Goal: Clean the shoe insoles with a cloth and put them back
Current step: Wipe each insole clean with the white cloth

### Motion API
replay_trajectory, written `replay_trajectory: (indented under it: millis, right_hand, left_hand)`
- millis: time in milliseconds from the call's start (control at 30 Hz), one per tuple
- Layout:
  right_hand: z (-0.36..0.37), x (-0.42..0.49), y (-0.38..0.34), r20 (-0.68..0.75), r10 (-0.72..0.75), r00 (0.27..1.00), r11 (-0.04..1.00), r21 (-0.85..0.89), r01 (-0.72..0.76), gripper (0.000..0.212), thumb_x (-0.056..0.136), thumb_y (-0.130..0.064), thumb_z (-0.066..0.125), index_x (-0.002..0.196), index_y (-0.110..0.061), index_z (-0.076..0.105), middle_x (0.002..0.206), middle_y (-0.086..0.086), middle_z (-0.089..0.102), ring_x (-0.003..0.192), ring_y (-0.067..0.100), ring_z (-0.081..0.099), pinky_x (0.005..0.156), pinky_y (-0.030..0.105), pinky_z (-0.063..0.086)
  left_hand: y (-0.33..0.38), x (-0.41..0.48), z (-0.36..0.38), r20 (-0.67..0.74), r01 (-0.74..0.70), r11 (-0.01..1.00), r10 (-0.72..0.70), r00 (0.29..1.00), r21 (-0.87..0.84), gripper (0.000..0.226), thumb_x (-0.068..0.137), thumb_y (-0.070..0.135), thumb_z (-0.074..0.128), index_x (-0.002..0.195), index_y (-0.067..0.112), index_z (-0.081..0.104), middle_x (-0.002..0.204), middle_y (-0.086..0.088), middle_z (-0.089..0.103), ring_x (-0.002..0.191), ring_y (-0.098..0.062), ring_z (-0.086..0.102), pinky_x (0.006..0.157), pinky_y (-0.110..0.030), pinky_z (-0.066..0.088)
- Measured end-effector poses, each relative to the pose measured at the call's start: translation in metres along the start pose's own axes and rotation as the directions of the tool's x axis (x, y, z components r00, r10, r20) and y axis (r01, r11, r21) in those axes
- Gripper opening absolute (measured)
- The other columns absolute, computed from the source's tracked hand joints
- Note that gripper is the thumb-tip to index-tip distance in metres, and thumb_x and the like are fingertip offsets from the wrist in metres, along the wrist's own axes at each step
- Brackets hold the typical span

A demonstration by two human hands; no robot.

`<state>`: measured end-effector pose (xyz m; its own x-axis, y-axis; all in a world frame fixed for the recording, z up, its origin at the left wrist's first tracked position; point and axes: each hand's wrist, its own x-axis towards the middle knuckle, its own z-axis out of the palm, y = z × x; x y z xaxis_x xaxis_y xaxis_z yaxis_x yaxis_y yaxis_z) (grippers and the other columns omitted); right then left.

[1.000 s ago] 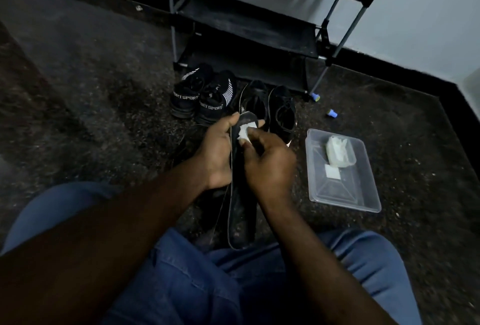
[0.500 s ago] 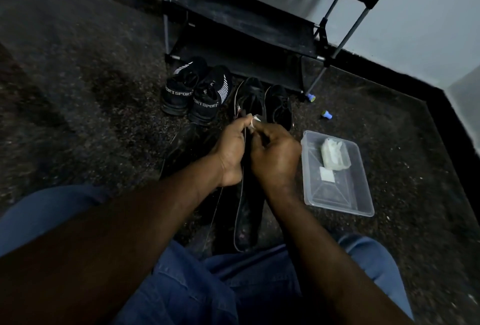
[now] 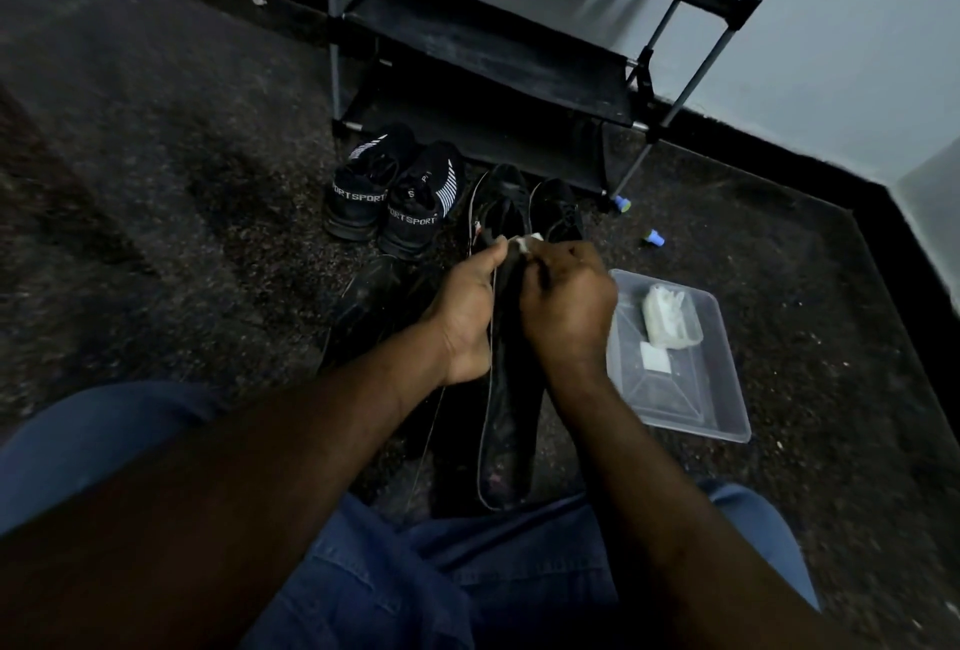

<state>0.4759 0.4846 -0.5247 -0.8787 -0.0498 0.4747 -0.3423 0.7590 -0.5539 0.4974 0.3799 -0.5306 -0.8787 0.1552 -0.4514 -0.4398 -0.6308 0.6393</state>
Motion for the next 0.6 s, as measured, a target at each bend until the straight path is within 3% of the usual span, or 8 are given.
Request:
replay_trajectory:
  millis: [100,233,267,333,400,467,533,600]
  right_hand:
    - [-0.004,0.007,0.001,-0.038,0.059,0.998,0.998,0.012,-0.059,0.028,0.087,-0.011,0.062,0.108,-0.013,0.081,0.096,0.011,0.070,0.081,0.026,0.067,0.072,0.018,0.038]
    - [-0.003,-0.002,-0.009,0.073,-0.117,0.991,0.993,0.036,0.114,0.029,0.090,-0.013,0.061,0.112,-0.014,0.079,0.098,0.006,0.071,0.085,0.016,0.065,0.074,0.013,0.040]
    - [-0.004,0.001,-0.007,0.060,-0.096,0.994,0.994,0.054,0.093,0.028,0.090,-0.013,0.063,0.113,-0.014,0.078,0.100,0.004,0.073,0.088,0.015,0.066,0.076,0.012,0.040]
    - [-0.008,0.008,-0.001,-0.012,0.077,0.997,0.990,0.123,-0.075,0.022,0.089,-0.014,0.069,0.111,-0.016,0.074,0.098,-0.004,0.075,0.089,0.012,0.070,0.076,0.008,0.044]
    - [-0.009,0.012,0.003,-0.066,0.176,0.982,0.977,0.135,-0.166,0.015,0.089,-0.015,0.070,0.104,-0.018,0.074,0.093,-0.007,0.075,0.086,0.013,0.071,0.075,0.016,0.049]
    - [-0.007,0.009,-0.001,-0.029,0.060,0.998,0.995,0.076,-0.058,0.018,0.088,-0.013,0.067,0.103,-0.018,0.077,0.096,0.000,0.075,0.088,0.016,0.070,0.078,0.024,0.050]
    - [-0.004,0.001,-0.005,0.061,-0.090,0.994,0.993,0.084,0.085,0.024,0.086,-0.008,0.066,0.105,-0.017,0.079,0.098,0.003,0.073,0.089,0.014,0.066,0.079,0.022,0.049]
    - [-0.005,0.000,-0.001,0.076,-0.139,0.987,0.987,0.092,0.132,0.026,0.086,-0.006,0.067,0.106,-0.015,0.081,0.098,0.005,0.071,0.087,0.014,0.066,0.079,0.015,0.045]
  left_hand:
    - [-0.002,-0.001,0.001,0.049,0.026,1.000,-0.026,0.998,0.005,0.061,0.102,0.062,0.040,0.136,0.019,0.067,0.133,-0.012,0.069,0.121,-0.028,0.065,0.102,-0.042,0.050]
    - [0.001,-0.003,0.002,0.025,-0.014,1.000,0.014,1.000,-0.017,0.049,0.104,0.055,0.044,0.111,0.023,0.079,0.112,-0.005,0.077,0.103,-0.020,0.072,0.092,-0.035,0.054]
    - [0.000,-0.004,0.002,0.022,-0.013,1.000,0.013,1.000,-0.004,0.050,0.104,0.055,0.043,0.109,0.021,0.080,0.111,-0.006,0.076,0.100,-0.020,0.072,0.090,-0.035,0.054]
    - [-0.002,-0.005,0.002,0.036,0.011,1.000,-0.011,0.999,-0.002,0.055,0.104,0.056,0.041,0.124,0.015,0.074,0.115,-0.009,0.073,0.100,-0.023,0.070,0.091,-0.036,0.054]
    - [-0.004,-0.005,0.004,0.055,0.024,1.000,-0.023,0.998,-0.007,0.057,0.105,0.055,0.040,0.136,0.014,0.067,0.120,-0.010,0.071,0.103,-0.024,0.069,0.092,-0.037,0.053]
    - [-0.004,-0.004,0.005,0.044,0.005,1.000,-0.004,0.999,-0.015,0.052,0.105,0.051,0.040,0.125,0.018,0.074,0.116,-0.008,0.074,0.103,-0.023,0.070,0.091,-0.035,0.054]
    - [-0.003,-0.002,0.005,0.009,-0.035,0.999,0.036,0.999,-0.028,0.048,0.106,0.048,0.040,0.111,0.021,0.079,0.109,-0.005,0.077,0.103,-0.021,0.071,0.089,-0.033,0.054]
    - [-0.002,-0.001,0.004,-0.004,-0.048,0.999,0.048,0.999,-0.016,0.051,0.106,0.050,0.039,0.123,0.018,0.074,0.116,-0.008,0.074,0.110,-0.024,0.068,0.098,-0.037,0.051]
